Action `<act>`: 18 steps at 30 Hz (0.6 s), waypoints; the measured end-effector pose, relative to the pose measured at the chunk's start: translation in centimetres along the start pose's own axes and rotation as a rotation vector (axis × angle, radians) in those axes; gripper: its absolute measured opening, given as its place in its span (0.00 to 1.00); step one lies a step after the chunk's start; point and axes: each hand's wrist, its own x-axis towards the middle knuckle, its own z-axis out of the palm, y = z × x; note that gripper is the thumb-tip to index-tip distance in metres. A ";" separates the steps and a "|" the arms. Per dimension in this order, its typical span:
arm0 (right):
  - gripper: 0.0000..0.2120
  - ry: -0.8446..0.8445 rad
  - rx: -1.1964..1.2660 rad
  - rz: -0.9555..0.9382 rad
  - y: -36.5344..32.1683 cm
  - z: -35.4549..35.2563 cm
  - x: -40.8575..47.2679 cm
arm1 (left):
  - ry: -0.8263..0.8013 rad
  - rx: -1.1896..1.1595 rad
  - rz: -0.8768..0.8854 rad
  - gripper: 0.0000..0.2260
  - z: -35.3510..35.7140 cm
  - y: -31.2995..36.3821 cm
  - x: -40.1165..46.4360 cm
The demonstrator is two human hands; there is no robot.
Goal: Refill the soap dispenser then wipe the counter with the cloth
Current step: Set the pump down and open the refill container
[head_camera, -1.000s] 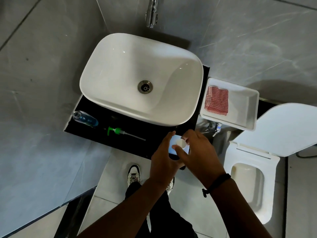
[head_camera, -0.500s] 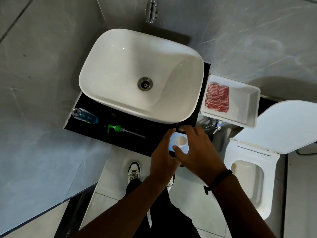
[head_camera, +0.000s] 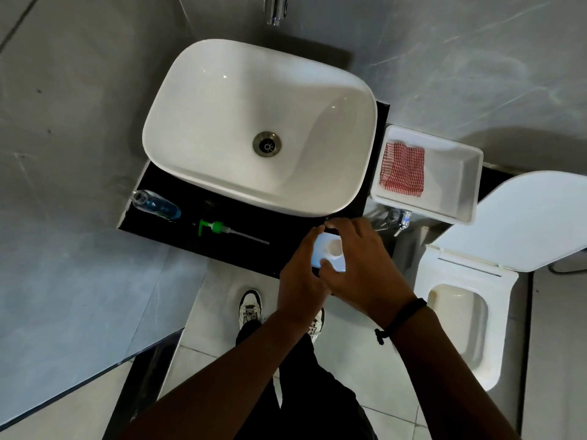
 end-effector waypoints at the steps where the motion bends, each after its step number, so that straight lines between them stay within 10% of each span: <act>1: 0.23 0.043 -0.001 0.026 0.1 0.0 0.0 | -0.001 0.016 0.008 0.30 0.0 0.1 0.0; 8: 0.30 -0.004 0.002 -0.031 0.3 -0.1 -0.1 | -0.027 0.086 -0.005 0.28 0.3 -0.5 -0.1; 18: 0.15 0.019 -0.017 -0.077 0.4 -0.9 0.3 | -0.077 -0.022 -0.012 0.40 -0.2 -0.1 0.1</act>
